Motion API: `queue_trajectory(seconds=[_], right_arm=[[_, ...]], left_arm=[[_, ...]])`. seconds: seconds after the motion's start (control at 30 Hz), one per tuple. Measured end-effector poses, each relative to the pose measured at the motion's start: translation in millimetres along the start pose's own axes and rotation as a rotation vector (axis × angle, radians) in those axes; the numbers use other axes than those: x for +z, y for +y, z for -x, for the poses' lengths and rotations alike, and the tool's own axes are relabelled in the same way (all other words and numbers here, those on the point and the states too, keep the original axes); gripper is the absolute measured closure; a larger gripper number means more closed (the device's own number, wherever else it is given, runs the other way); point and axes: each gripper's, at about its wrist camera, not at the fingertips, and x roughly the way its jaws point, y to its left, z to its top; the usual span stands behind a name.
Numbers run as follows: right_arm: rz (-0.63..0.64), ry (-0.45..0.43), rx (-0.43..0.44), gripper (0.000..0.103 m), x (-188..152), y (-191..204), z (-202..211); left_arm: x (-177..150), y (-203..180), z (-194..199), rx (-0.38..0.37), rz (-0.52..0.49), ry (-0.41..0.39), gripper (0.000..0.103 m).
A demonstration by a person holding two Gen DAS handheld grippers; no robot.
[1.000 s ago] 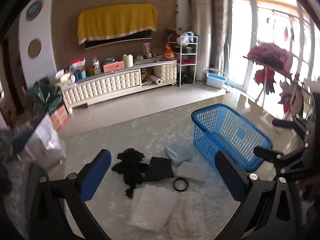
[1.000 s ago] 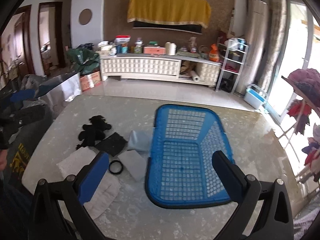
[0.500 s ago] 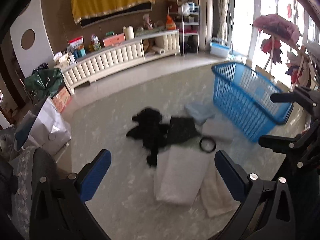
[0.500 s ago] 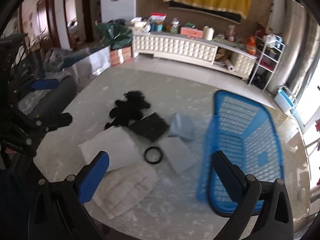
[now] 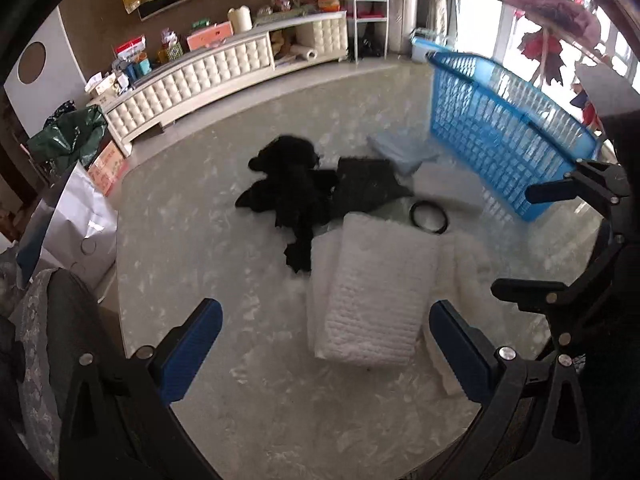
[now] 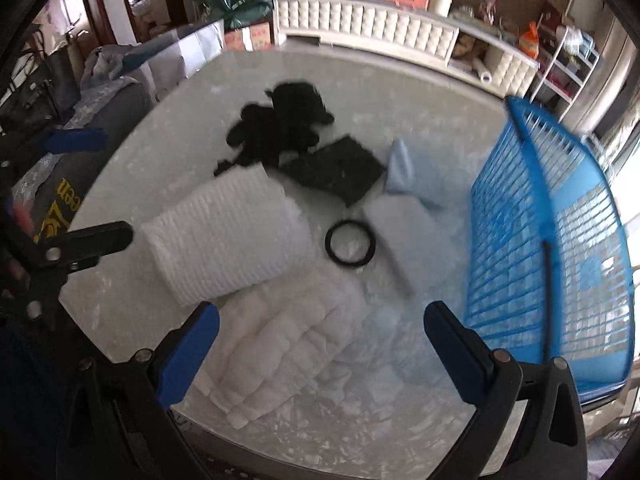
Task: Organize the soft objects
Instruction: 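Grasp the fluffy white towel with the right tool while the left tool approaches the waffle towel, then lift the fluffy towel with the right tool while the left tool grasps the white waffle towel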
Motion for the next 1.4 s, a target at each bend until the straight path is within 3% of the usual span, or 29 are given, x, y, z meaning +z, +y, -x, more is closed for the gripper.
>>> queue_trajectory(seconds=[0.23,0.37,0.53,0.77,0.83,1.0,1.1,1.2,1.4], right_arm=[[-0.076,0.081,0.006,0.000,-12,-13,-27],[-0.095,0.107,-0.001,0.006,-18,-20,-34],[-0.104,0.128,0.001,0.010,-22,-22,-42],[-0.132,0.152,0.066,0.021,-28,-25,-53],[-0.141,0.147,0.093,0.027,-30,-26,-52],[-0.131,0.117,0.162,0.064,-35,-25,-48],[-0.157,0.129,0.230,0.081,-35,-29,-51],[-0.154,0.123,0.212,0.087,-35,-30,-46],[-0.137,0.125,0.127,0.088,-41,-37,-33]], left_arm=[[-4,-10,-21,-0.023,-0.037,0.058,0.000],[0,-21,-31,0.030,-0.091,0.040,0.000],[1,-28,-46,0.012,-0.132,0.083,0.000],[-5,-32,-72,0.018,-0.168,0.136,0.000],[-5,-33,-74,-0.002,-0.169,0.138,0.000],[-6,-35,-77,-0.038,-0.161,0.137,0.000],[-7,-39,-80,-0.048,-0.163,0.144,0.000],[-9,-43,-85,-0.023,-0.177,0.150,0.000],[-9,-49,-87,-0.039,-0.177,0.139,0.000]])
